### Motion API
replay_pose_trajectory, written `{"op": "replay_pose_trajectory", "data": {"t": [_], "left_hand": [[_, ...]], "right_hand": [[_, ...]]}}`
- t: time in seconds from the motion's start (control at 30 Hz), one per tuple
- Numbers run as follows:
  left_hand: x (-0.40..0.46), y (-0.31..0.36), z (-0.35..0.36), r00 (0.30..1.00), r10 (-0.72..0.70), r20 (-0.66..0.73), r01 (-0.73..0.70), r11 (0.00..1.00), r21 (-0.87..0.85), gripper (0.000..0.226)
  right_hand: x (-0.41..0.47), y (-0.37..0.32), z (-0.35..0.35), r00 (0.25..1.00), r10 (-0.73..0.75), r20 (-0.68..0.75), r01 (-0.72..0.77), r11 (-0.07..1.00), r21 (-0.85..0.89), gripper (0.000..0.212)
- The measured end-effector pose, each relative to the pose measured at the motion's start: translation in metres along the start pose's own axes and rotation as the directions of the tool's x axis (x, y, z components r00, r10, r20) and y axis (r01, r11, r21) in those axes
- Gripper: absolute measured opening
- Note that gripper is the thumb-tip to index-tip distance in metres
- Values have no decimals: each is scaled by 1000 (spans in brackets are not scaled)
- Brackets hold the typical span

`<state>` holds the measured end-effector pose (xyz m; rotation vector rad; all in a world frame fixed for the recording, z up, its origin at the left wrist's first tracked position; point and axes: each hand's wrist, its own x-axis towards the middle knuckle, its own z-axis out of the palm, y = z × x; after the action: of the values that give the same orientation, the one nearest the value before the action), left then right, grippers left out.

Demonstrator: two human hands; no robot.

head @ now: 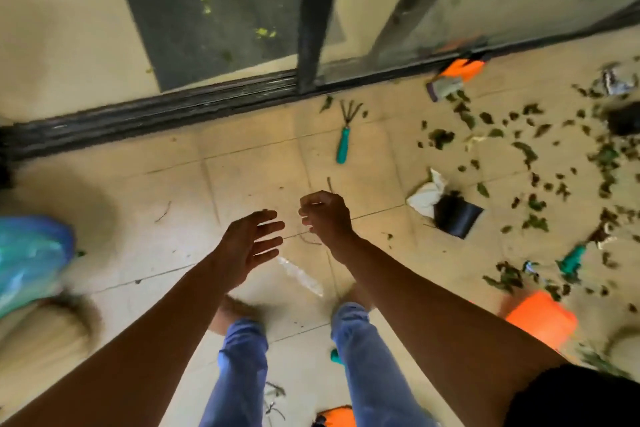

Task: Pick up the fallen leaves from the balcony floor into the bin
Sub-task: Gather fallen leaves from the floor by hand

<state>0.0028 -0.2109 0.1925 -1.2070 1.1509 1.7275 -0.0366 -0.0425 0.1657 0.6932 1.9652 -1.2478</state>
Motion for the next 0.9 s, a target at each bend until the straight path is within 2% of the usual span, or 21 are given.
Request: {"op": "replay_pose_trajectory", "data": {"t": [0.3, 0.5, 0.57, 0.77, 0.9], "left_hand": [[17, 2, 188, 999, -25, 48, 7, 938, 348, 35], [37, 4, 276, 997, -64, 39, 37, 875, 482, 33], [43, 9, 301, 997, -59, 59, 21, 863, 504, 33], [58, 27, 374, 996, -27, 82, -28, 794, 608, 32], [81, 40, 403, 999, -32, 30, 3, 733, 680, 29]], "right_hand": [[28, 60, -176, 990, 69, -121, -60, 996, 71, 12], [42, 102, -262, 982, 67, -179, -63, 998, 27, 17], [46, 109, -283, 978, 38, -206, -44, 999, -28, 19], [70, 115, -328, 939, -12, -344, 13, 1000, 1, 17], [91, 108, -348, 933, -47, -356, 64, 997, 35, 21]]}}
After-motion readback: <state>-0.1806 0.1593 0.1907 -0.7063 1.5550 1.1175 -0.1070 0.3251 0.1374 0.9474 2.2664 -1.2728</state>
